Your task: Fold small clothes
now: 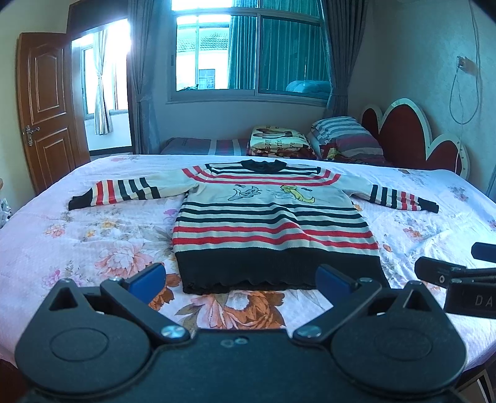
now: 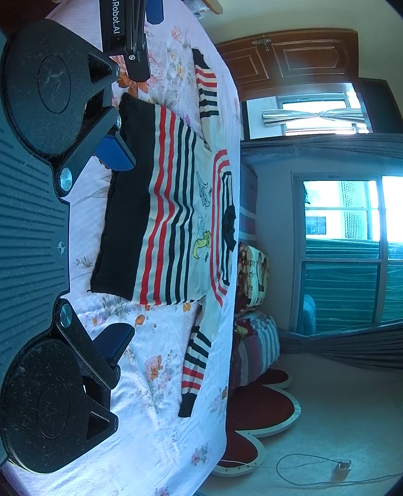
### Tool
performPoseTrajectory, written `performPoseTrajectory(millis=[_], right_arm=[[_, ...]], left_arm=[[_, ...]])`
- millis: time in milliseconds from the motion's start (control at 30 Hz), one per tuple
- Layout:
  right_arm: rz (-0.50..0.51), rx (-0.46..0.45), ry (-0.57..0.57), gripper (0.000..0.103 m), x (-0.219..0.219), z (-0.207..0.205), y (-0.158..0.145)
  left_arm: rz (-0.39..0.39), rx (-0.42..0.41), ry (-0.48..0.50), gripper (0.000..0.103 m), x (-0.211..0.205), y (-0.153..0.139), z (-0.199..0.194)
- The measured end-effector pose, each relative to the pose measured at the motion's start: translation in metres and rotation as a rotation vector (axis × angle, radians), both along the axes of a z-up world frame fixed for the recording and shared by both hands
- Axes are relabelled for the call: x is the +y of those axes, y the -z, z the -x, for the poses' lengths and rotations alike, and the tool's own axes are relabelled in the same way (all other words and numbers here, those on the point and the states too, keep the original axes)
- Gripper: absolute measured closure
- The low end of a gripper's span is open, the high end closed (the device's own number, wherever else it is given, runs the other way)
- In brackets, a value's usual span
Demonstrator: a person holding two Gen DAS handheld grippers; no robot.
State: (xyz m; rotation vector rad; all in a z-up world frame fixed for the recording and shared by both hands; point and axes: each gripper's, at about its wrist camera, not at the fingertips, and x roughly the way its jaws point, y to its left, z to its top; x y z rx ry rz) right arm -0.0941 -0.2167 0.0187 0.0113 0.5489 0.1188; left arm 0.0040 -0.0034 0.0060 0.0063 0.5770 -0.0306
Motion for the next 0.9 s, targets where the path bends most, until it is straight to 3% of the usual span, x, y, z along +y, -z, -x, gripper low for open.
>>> performPoseTrajectory(millis=[900], right_arm=[[-0.001,0.009,0.001,0.000,0.0002,0.0004,0.0004]], left_arm=[[-0.001,0.000,0.000,0.000,-0.0022,0.0012,0.0002]])
